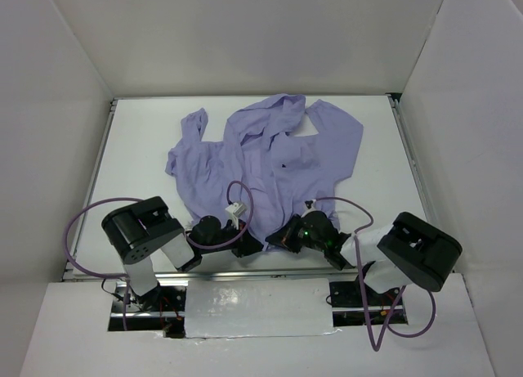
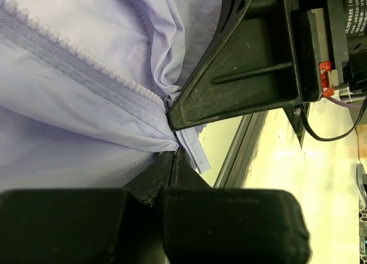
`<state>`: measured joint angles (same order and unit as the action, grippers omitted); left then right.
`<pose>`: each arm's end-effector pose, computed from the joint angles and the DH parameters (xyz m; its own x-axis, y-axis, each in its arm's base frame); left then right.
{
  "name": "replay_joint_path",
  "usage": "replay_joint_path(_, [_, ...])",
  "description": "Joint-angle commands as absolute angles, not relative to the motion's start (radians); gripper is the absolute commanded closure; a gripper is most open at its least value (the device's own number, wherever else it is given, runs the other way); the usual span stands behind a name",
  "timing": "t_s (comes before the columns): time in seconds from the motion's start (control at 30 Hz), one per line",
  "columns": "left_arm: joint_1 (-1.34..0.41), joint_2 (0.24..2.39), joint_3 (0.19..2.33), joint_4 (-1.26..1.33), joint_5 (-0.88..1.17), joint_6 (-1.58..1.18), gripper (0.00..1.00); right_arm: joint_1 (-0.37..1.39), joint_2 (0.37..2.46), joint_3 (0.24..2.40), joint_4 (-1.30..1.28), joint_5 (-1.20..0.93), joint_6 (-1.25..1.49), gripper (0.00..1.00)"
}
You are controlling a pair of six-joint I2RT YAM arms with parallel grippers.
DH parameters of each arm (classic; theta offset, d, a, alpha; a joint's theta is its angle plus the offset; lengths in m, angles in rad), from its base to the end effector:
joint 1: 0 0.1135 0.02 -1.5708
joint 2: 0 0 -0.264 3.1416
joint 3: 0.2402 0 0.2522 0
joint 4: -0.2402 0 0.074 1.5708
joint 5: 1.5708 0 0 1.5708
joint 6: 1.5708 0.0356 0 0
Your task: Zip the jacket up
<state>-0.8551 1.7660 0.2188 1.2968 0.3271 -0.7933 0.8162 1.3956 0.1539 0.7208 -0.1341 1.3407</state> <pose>0.1497 -0.1896 0.1023 -0.7689 -0.1442 -0.6229 0.5287 0.4043 -0.7463 0.1368 0.1524 0.1067 -0.8581 0.4960 -0.1330 0.1491 0.4886 0.8597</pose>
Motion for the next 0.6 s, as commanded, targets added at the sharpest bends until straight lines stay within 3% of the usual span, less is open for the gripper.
replay_joint_path(0.0, [-0.859,1.783,0.209,1.54,0.385,-0.792,1.0,0.788,1.352,0.149,0.795,-0.126,1.339,1.0])
replay_joint_path(0.37, [-0.856,1.686,0.241,1.378,0.324,-0.784,1.0,0.795,1.223,0.092,0.706,-0.255,1.263,1.0])
replay_joint_path(0.57, [-0.857,1.704,0.258,1.388,0.336,-0.798,1.0,0.795,1.408,0.049,0.985,-0.366,1.216,1.0])
